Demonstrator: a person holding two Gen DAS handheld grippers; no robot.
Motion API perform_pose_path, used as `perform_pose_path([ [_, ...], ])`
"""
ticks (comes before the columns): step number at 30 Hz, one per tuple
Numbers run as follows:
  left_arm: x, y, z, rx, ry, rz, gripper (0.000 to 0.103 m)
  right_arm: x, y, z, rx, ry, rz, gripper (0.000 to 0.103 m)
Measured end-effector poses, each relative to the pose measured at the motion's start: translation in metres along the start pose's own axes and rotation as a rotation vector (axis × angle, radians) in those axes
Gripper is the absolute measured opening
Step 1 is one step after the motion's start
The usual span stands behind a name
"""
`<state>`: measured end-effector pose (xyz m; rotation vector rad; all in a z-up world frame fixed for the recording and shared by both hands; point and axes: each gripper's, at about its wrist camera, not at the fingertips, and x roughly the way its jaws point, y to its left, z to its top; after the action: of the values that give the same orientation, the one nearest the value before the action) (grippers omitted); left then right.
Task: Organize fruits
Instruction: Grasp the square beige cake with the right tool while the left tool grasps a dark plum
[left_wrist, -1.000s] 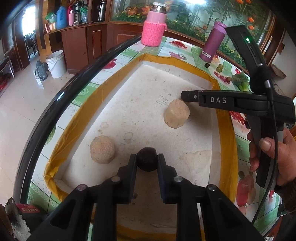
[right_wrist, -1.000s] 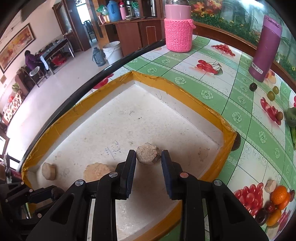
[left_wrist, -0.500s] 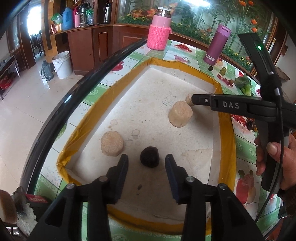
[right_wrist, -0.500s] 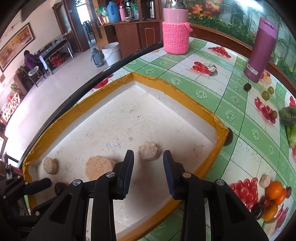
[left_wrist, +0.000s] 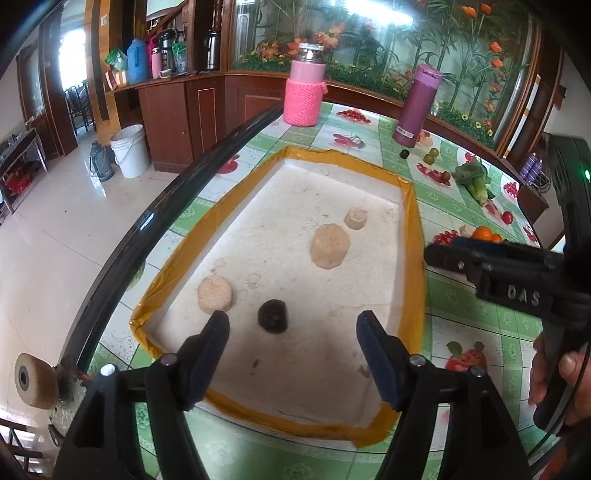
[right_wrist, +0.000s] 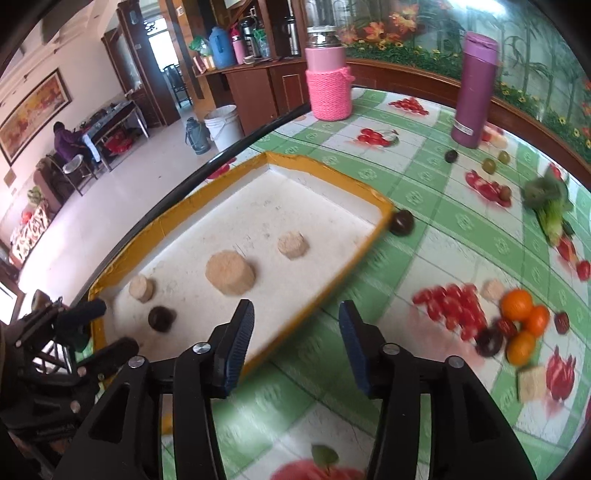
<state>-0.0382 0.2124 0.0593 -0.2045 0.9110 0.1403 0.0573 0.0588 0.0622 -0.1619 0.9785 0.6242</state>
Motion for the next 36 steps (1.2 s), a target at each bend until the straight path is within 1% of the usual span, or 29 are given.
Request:
perform_pose_path([
  [3, -0.004, -0.014, 0.0, 0.022, -0.004, -0.015, 0.079, -0.013, -0.018, -0.019, 0.048, 0.001, -0.021, 0.058],
  [6, -0.007, -0.033, -0.001, 0.048, -0.007, -0.037, 0.084, -0.025, -0.036, -0.041, 0.101, 0.008, -0.051, 0.059],
  [11, -0.007, -0.073, -0.005, 0.124, 0.006, -0.074, 0.087, -0.045, -0.072, -0.075, 0.184, 0.011, -0.089, 0.059],
  [14, -0.006, -0.097, -0.009, 0.168, 0.019, -0.083, 0.089, -0.056, -0.101, -0.095, 0.246, 0.008, -0.118, 0.06],
  [16, -0.005, -0.111, -0.013, 0.193, 0.03, -0.093, 0.09, -0.062, -0.12, -0.104, 0.288, 0.0, -0.137, 0.061],
  [17, -0.005, -0.117, -0.016, 0.206, 0.035, -0.097, 0.09, -0.065, -0.129, -0.107, 0.307, -0.005, -0.146, 0.065],
  [18, -0.005, -0.122, -0.017, 0.219, 0.04, -0.1, 0.09, -0.068, -0.139, -0.11, 0.328, -0.013, -0.158, 0.068],
  [22, -0.005, -0.141, -0.022, 0.263, 0.049, -0.094, 0.09, -0.073, -0.167, -0.105, 0.367, -0.052, -0.164, 0.069],
  [25, -0.004, -0.152, -0.02, 0.278, 0.058, -0.087, 0.09, -0.063, -0.181, -0.093, 0.356, -0.06, -0.169, 0.069],
  [28, -0.001, -0.161, -0.016, 0.299, 0.056, -0.072, 0.09, -0.048, -0.19, -0.083, 0.335, -0.05, -0.153, 0.069],
  [29, 0.0, -0.164, -0.015, 0.307, 0.054, -0.065, 0.09, -0.043, -0.191, -0.079, 0.321, -0.047, -0.148, 0.069],
  [31, 0.003, -0.171, -0.011, 0.322, 0.054, -0.054, 0.09, -0.034, -0.192, -0.074, 0.293, -0.043, -0.144, 0.064],
  [32, 0.006, -0.174, -0.01, 0.328, 0.054, -0.049, 0.091, -0.03, -0.193, -0.072, 0.277, -0.034, -0.138, 0.055],
  [33, 0.01, -0.177, -0.007, 0.334, 0.055, -0.045, 0.091, -0.025, -0.193, -0.07, 0.257, -0.022, -0.137, 0.043],
  [34, 0.015, -0.181, -0.004, 0.339, 0.058, -0.037, 0.091, -0.022, -0.192, -0.069, 0.232, -0.018, -0.143, 0.037],
  [36, 0.028, -0.19, 0.004, 0.344, 0.068, -0.033, 0.091, -0.023, -0.19, -0.069, 0.184, -0.027, -0.155, 0.037],
])
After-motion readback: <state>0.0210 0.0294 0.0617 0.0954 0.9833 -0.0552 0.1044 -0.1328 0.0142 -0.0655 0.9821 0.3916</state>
